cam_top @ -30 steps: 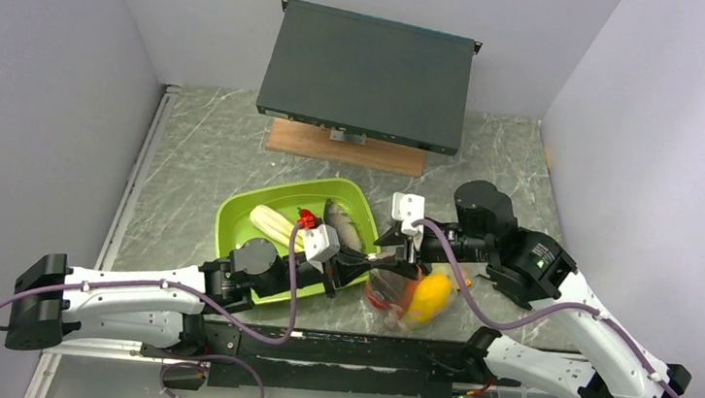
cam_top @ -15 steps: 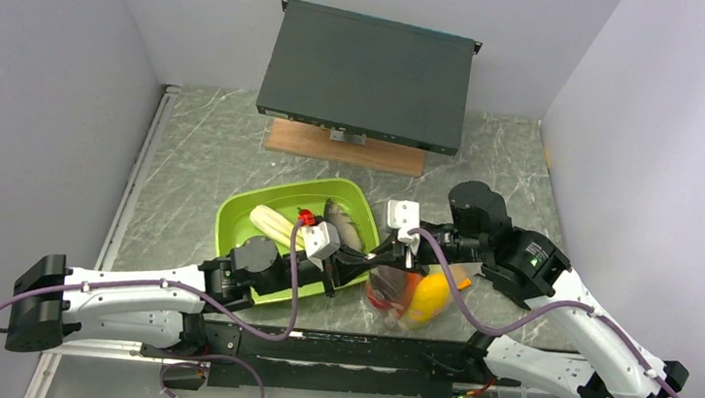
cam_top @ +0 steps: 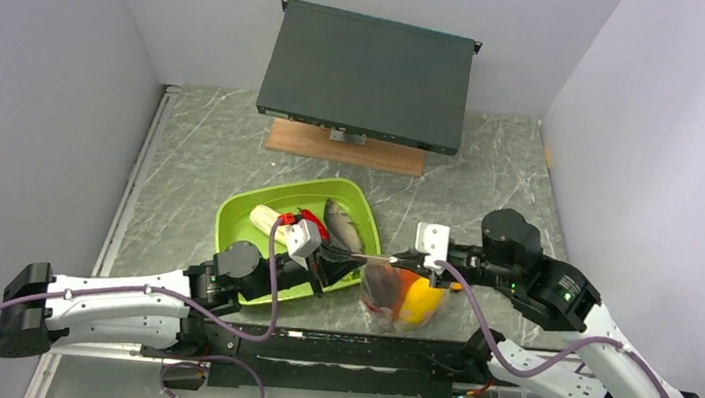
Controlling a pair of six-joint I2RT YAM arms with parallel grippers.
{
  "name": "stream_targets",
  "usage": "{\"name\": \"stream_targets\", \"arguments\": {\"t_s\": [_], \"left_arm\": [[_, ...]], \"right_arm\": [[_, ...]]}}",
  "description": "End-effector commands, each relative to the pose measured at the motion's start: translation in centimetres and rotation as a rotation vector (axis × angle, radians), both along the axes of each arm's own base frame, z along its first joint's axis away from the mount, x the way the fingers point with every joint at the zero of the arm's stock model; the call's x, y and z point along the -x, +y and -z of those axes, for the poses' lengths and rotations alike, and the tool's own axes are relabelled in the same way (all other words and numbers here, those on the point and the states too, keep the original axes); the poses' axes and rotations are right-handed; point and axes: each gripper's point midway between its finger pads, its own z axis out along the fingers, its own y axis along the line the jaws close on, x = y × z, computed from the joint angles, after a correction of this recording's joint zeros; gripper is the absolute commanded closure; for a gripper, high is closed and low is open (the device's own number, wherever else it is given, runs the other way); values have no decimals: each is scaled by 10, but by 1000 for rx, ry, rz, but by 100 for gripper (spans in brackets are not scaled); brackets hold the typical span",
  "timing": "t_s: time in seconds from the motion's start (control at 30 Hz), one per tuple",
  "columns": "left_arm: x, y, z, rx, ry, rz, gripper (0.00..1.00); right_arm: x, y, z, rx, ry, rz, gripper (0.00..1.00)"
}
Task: Place the food in the zip-top bag and seal the zipper
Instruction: Zip the zipper food storage bag at the center of the board.
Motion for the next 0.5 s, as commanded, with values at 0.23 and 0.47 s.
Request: {"name": "stream_targets", "arguments": {"t_s": [0.23, 0.47], "left_arm": [[-30, 51, -34, 168, -7, -239, 100], [-37, 64, -29, 187, 15, -301, 100]], "right_arm": [[2, -89, 4, 64, -110, 297, 100], [16, -129, -9, -21, -182, 394, 100]]}}
